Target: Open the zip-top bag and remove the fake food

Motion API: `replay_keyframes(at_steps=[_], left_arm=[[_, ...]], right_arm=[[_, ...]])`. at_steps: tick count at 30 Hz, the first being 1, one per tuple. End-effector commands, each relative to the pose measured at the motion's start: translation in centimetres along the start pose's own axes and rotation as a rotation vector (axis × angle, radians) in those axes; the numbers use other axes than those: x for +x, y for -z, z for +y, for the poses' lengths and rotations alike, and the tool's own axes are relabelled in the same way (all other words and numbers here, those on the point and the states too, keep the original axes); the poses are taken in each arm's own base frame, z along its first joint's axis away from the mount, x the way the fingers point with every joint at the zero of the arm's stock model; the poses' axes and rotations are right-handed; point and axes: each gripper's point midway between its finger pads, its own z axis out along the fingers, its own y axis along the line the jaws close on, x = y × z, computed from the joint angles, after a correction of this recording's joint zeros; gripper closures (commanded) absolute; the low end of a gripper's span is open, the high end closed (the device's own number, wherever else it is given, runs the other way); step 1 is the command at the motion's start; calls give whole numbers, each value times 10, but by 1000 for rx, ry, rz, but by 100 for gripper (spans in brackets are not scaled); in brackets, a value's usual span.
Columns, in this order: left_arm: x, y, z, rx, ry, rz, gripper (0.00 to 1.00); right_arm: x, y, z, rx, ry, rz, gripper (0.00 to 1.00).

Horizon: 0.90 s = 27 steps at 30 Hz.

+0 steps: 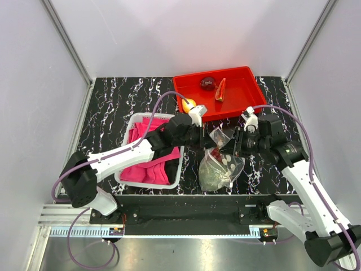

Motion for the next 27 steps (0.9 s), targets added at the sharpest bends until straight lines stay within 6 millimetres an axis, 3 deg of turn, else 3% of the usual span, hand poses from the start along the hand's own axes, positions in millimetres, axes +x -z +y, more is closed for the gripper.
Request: replay_keyframes(at_steps=[1,4,12,20,27], left_arm=[[-36,15,-47,185,37,-135,100],[-40,15,-50,210,71,-163,100],[-43,6,-50,241,147,-195,100],[-46,2,-46,201,119,-195,100],[-47,2,-47,195,110,-197,100]], right_arm=[[-6,-14,-4,-7,-1,-11,73],[4,-26,-15,-1,-31,38,73],[22,-41,-19,-68,-96,104,70],[32,-39,-10,-140,-94,137,53],[43,-43,-9,-188,-113,186,50]])
